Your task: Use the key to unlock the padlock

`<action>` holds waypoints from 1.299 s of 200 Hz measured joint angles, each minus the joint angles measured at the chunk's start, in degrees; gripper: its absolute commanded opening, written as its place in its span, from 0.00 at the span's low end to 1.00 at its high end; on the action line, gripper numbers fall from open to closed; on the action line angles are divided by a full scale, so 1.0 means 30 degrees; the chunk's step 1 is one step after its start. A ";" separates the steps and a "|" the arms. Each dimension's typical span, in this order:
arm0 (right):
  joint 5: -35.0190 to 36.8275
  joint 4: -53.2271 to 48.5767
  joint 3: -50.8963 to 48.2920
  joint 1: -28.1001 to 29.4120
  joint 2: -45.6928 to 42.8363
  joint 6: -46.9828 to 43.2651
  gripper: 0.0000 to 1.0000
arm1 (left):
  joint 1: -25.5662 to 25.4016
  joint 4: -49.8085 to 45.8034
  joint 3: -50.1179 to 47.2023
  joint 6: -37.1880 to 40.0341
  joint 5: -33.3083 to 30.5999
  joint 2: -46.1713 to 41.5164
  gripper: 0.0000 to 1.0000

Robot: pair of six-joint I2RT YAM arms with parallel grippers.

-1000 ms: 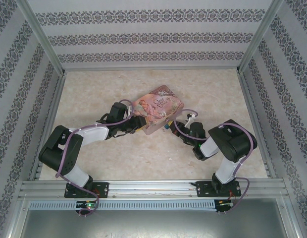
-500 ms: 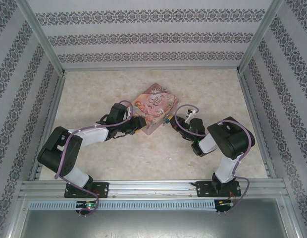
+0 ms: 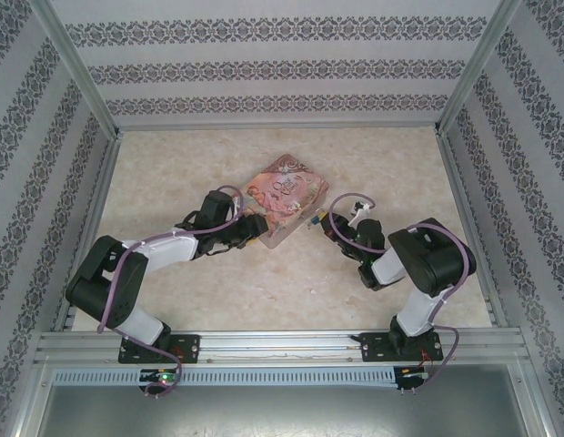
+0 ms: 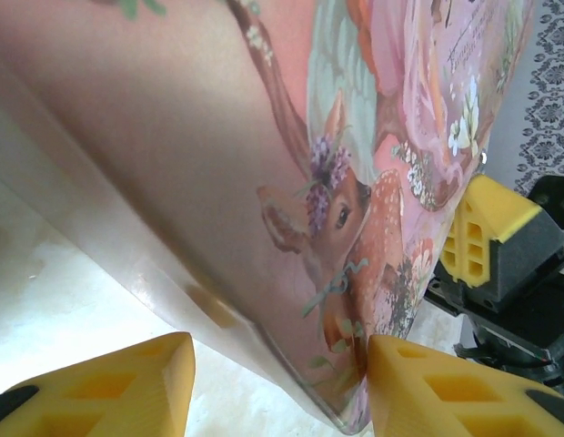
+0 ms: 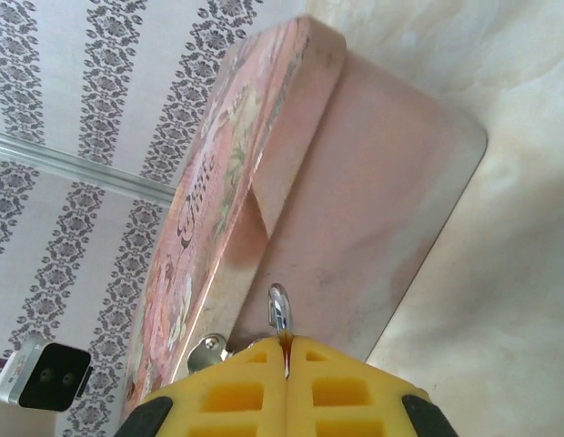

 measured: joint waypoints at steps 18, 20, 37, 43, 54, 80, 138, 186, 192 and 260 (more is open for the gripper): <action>-0.0015 -0.0481 -0.0379 -0.0197 -0.1027 -0.0379 0.00 | 0.0000 -0.0721 0.0000 0.0138 -0.0656 -0.0546 0.54; -0.0029 -0.0532 -0.0423 -0.0219 -0.1173 -0.0444 0.00 | 0.0000 -0.0831 0.0000 0.0182 -0.0729 -0.0648 0.54; -0.0087 -0.1297 -0.0641 -0.0321 -0.2404 -0.0933 0.00 | 0.0000 -0.1370 0.0000 0.0481 -0.1472 -0.1457 0.55; -0.0146 -0.1668 -0.0678 -0.0350 -0.2900 -0.1115 0.00 | 0.0000 -0.1530 0.0000 0.0583 -0.1705 -0.1800 0.56; -0.0160 -0.2470 -0.0743 -0.0357 -0.3847 -0.1494 0.00 | 0.0000 -0.1829 0.0000 0.0816 -0.2208 -0.2535 0.57; -0.0277 -0.4677 -0.0882 -0.0357 -0.6244 -0.2229 0.00 | 0.0000 -0.2331 -0.0007 0.1326 -0.3504 -0.4320 0.61; -0.0612 -1.0856 -0.0911 -0.0357 -1.1555 -0.3971 0.00 | 0.0066 -0.3096 -0.1115 0.2310 -0.6368 -0.8167 0.69; -0.0882 -1.6473 -0.0874 -0.0357 -1.5934 -0.5479 0.00 | 0.0437 -0.3490 -0.2091 0.3089 -0.7992 -1.0462 0.75; -0.0962 -1.7129 -0.0852 -0.0357 -1.6269 -0.5595 0.00 | 0.0503 -0.3497 -0.2208 0.3213 -0.8116 -1.0710 0.76; -0.2178 -2.2615 -0.0634 -0.0357 -1.8608 -0.6419 0.00 | 0.0954 -0.5115 -0.2659 0.5770 -1.0499 -1.4491 0.91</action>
